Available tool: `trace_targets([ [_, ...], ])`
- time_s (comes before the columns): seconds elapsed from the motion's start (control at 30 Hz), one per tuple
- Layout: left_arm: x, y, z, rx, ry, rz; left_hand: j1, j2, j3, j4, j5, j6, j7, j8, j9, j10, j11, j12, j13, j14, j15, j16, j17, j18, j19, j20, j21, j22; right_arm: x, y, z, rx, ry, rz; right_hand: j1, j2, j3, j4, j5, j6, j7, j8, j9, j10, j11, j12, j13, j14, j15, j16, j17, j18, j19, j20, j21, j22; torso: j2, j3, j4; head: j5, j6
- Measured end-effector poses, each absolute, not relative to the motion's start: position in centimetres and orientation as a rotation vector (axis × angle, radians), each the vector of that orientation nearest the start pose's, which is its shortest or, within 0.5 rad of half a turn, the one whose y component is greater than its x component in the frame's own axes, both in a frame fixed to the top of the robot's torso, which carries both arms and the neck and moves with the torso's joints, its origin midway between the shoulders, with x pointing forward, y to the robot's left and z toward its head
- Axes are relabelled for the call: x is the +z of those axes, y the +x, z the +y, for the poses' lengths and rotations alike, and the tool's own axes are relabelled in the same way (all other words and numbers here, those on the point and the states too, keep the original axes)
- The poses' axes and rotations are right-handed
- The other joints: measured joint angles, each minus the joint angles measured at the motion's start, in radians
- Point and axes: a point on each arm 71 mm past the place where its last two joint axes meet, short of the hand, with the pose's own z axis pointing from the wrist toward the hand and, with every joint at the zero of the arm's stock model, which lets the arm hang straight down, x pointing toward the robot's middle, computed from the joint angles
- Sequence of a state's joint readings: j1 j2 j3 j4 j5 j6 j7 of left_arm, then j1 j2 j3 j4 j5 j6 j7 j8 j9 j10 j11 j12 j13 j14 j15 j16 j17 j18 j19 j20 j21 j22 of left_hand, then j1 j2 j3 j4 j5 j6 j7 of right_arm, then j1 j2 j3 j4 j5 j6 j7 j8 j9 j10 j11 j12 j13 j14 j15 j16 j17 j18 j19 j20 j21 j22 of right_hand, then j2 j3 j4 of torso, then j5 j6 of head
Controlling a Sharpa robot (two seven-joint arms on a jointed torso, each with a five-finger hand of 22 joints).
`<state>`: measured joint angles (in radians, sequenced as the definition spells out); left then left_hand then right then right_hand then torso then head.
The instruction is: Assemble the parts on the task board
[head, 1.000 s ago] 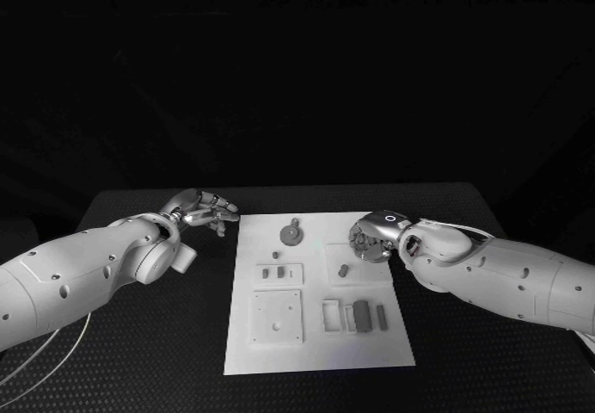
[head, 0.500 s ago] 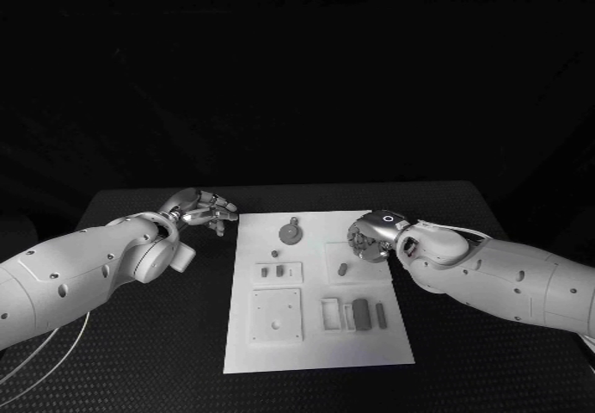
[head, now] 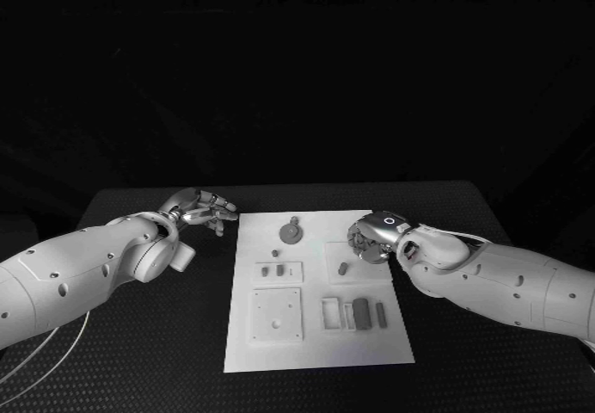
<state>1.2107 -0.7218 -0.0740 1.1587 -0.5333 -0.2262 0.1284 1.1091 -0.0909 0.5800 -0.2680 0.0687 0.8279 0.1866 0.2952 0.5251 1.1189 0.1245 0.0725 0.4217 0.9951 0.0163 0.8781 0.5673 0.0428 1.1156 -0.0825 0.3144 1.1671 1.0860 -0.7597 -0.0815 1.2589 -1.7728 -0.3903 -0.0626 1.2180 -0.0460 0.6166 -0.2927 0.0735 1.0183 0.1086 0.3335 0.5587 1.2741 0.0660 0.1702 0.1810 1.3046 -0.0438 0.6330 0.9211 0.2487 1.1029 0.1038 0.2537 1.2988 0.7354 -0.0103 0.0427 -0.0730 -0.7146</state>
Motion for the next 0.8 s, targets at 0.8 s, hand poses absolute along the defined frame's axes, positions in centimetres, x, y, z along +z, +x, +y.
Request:
trace_targets([
  [0.8, -21.71, 54.59, 25.78, -1.006, -0.731, 1.724, 0.0, 0.0, -0.002, 0.002, 0.0, -0.002, -0.002, 0.0, 0.001, -0.001, 0.001, 0.0, -0.001, 0.007, 0.0, 0.0, 0.007, -0.001, 0.007, 0.0, 0.0, 0.004, -26.35, 49.22, -23.47, 0.4, -0.358, 1.648, 0.004, 0.004, -0.003, -0.003, 0.004, 0.011, -0.004, 0.007, 0.0, 0.02, -0.005, -0.017, -0.005, 0.002, 0.002, 0.004, 0.002, 0.0, 0.005, 0.002, 0.0, 0.009, 0.0, -0.0001, 0.0004, 0.005, 0.0],
])
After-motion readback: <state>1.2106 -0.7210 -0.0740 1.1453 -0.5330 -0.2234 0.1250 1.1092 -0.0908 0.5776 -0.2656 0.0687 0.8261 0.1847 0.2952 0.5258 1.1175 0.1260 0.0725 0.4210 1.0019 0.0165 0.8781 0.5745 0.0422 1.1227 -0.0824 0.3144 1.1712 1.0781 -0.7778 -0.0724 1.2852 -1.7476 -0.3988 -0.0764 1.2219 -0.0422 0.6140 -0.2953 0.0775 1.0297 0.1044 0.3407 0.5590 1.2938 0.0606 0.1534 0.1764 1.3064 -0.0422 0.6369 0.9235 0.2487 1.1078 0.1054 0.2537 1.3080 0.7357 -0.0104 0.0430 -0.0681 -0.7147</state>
